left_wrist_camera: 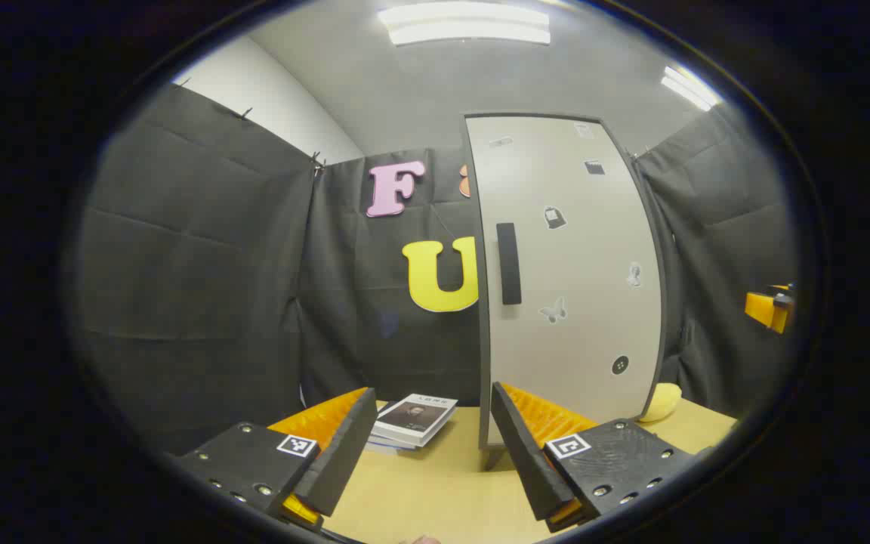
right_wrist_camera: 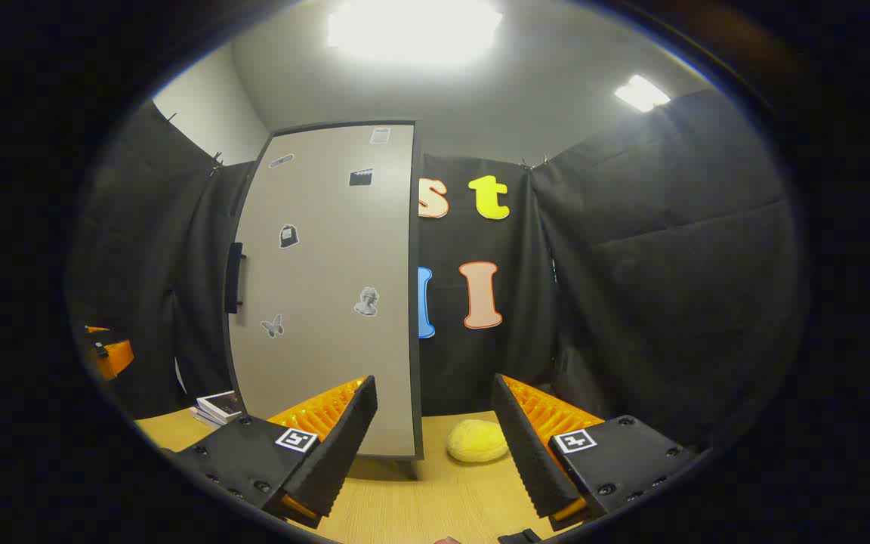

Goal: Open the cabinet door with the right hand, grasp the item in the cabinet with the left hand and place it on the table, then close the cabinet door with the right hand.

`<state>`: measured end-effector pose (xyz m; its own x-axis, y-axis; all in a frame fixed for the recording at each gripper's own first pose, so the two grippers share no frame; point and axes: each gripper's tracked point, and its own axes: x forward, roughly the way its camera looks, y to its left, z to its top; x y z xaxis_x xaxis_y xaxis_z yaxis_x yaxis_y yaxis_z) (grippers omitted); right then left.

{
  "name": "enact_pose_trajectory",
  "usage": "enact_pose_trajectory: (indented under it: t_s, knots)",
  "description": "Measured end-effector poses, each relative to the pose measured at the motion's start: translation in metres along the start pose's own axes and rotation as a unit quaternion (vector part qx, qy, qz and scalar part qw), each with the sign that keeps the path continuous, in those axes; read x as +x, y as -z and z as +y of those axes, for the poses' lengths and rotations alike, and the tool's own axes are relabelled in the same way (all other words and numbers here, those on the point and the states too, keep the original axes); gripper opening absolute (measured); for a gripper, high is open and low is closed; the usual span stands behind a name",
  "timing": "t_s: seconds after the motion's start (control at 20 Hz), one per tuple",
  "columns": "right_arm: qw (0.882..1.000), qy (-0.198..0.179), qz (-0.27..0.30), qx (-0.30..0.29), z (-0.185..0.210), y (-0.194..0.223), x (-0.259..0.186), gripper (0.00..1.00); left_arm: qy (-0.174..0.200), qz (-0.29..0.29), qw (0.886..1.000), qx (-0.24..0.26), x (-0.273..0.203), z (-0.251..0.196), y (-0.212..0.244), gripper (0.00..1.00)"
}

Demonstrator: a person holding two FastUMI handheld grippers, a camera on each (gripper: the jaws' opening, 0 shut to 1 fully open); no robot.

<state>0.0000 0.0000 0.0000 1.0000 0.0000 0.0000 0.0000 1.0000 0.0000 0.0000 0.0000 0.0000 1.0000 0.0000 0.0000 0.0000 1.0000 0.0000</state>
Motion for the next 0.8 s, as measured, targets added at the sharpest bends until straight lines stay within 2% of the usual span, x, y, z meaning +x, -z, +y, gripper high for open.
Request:
enact_pose_trajectory:
  t_s: [0.3, 0.4, 0.45, 0.8]
  knots:
    - [1.000, 0.004, 0.002, 0.002, -0.001, 0.003, 0.001, 0.98, -0.004, 0.000, 1.000, 0.001, -0.002, 0.001, 0.002, 0.97]
    - [1.000, 0.005, 0.001, 0.000, -0.002, 0.004, 0.000, 0.98, -0.005, -0.003, 1.000, 0.005, -0.003, 0.001, -0.001, 0.92]
    - [1.000, 0.005, 0.001, 0.000, -0.002, 0.004, 0.000, 0.98, -0.005, -0.004, 1.000, 0.006, -0.004, 0.001, -0.001, 0.94]
    - [1.000, 0.008, -0.003, 0.001, -0.005, 0.002, -0.004, 0.98, -0.004, -0.010, 1.000, 0.007, -0.010, 0.000, -0.006, 0.94]
